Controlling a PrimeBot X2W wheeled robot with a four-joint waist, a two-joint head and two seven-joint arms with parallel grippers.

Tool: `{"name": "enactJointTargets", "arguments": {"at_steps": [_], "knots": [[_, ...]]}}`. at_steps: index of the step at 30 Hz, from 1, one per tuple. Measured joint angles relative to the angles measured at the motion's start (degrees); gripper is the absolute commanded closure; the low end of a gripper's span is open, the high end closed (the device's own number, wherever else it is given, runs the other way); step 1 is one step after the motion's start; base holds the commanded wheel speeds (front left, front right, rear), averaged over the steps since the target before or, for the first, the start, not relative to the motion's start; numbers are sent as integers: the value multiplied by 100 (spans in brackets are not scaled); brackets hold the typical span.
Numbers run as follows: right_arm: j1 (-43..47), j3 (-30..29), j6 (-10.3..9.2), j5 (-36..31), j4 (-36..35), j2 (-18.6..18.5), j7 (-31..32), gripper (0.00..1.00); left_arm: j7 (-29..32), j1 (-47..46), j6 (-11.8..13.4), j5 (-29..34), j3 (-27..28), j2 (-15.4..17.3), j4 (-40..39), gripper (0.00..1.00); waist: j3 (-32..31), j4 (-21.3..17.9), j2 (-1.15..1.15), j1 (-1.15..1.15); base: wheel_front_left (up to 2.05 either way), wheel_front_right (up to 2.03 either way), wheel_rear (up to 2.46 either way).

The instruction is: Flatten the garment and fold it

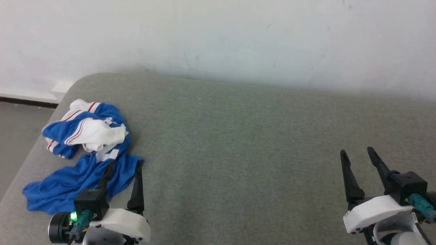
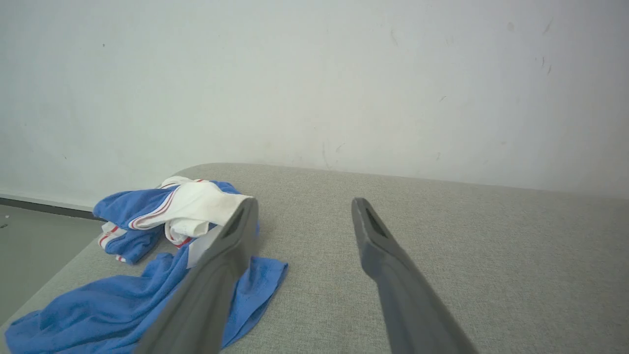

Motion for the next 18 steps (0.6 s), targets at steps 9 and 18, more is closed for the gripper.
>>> {"name": "enactJointTargets", "arguments": {"at_steps": [9,18], "knots": [[-2,-58,0,44,69,0,-104,0,-100,9,-4,-68,51,-1,5,0,32,466,0,0,0,0,0],[-29,-51,0,56,142,2,-214,0,-221,27,-2,-151,75,0,10,0,77,910,0,0,-17,-17,-17]]}}
